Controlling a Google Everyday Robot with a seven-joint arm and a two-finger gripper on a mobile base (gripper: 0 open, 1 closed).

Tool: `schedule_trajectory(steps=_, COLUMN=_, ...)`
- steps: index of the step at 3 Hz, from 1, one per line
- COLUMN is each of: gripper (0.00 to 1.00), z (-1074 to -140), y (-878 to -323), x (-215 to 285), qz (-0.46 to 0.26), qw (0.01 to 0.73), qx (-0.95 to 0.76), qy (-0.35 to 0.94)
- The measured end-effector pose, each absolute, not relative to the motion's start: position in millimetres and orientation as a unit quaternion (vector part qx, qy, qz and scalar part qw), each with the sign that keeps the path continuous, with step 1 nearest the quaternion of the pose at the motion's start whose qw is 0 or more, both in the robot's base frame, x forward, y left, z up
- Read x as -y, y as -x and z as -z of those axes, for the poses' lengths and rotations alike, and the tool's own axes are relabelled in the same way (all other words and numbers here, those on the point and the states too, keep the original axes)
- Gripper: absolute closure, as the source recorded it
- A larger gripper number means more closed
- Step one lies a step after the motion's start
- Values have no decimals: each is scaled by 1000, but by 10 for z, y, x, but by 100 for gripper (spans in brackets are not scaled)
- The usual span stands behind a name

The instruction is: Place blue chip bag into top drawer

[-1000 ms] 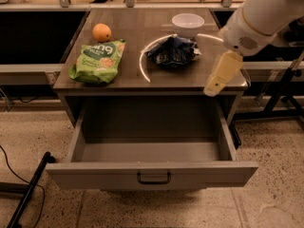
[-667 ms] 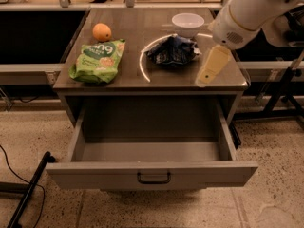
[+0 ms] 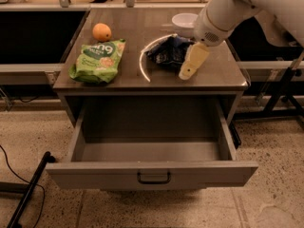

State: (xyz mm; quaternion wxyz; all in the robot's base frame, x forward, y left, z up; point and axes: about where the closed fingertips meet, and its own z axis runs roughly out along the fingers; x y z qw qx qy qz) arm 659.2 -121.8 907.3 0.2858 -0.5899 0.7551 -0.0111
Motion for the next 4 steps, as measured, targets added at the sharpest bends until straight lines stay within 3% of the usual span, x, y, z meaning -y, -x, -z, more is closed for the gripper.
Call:
schedule_trajectory(steps=2, gripper=2, z=-8919, y=-6983, x=1050, qz=8, qw=296, qx=-757, qy=583)
schedule_trajectory(steps=4, gripper=52, z=-8793, y=-7112, x=903, qz=-12, qw=296, qx=-751, qy=590)
